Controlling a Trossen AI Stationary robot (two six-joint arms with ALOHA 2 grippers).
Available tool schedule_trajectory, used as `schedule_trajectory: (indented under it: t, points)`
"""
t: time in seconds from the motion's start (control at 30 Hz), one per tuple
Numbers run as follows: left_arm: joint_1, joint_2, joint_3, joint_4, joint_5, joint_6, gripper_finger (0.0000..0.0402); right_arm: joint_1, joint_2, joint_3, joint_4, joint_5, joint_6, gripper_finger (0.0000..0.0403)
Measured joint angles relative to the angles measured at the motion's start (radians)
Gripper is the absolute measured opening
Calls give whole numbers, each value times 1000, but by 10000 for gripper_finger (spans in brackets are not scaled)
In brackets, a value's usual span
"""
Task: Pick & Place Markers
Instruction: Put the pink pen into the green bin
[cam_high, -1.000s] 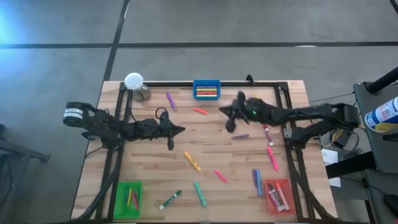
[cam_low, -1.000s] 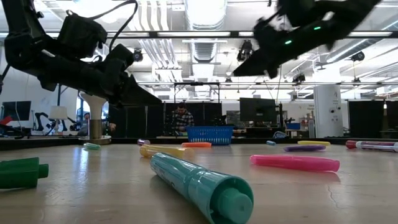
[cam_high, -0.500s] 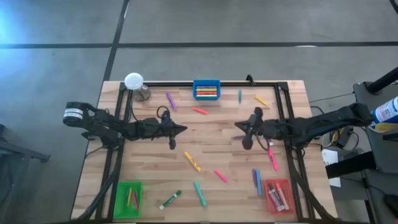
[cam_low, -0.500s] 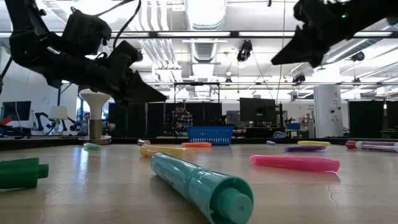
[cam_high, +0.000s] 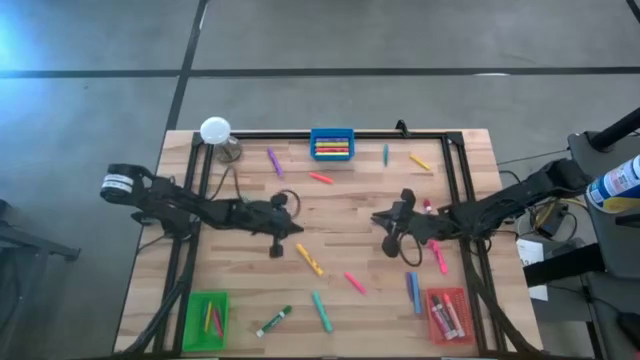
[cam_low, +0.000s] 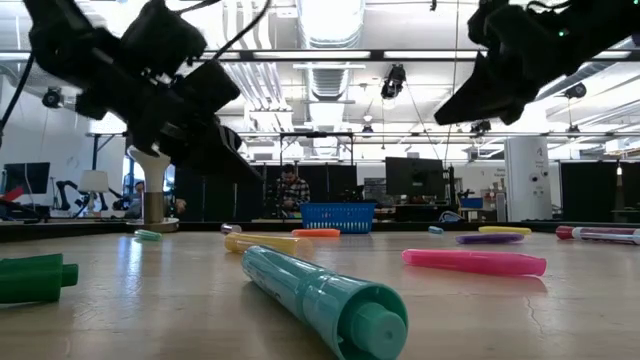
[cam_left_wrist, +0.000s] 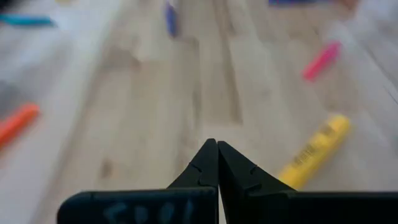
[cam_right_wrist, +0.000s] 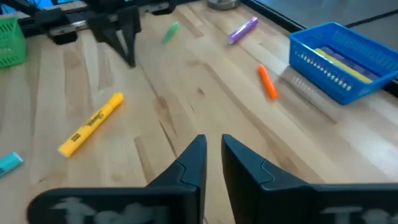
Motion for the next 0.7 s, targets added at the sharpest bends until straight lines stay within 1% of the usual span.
schedule_trajectory:
  t: [0.13,0.23,0.3,0.37,0.5,0.6,0.7]
  points:
    - [-67,0,116,-267,-92,-95,8,0,86,7,74,-2,-46,70]
    - [-117,0,200,-473,-122,-135,29,0,145,13,119,-4,-62,84]
    - [-146,0,238,-549,-132,-173,48,0,179,19,121,-6,-62,91]
    - [-178,0,259,-583,-133,-213,66,2,213,25,137,-9,-65,97]
    - [-266,0,291,-587,-136,-228,92,2,261,25,163,-14,-88,104]
    - [-336,15,327,-581,-136,-239,100,2,283,25,185,-15,-109,107]
    - [-391,68,376,-576,-137,-230,101,2,288,26,196,-23,-113,107]
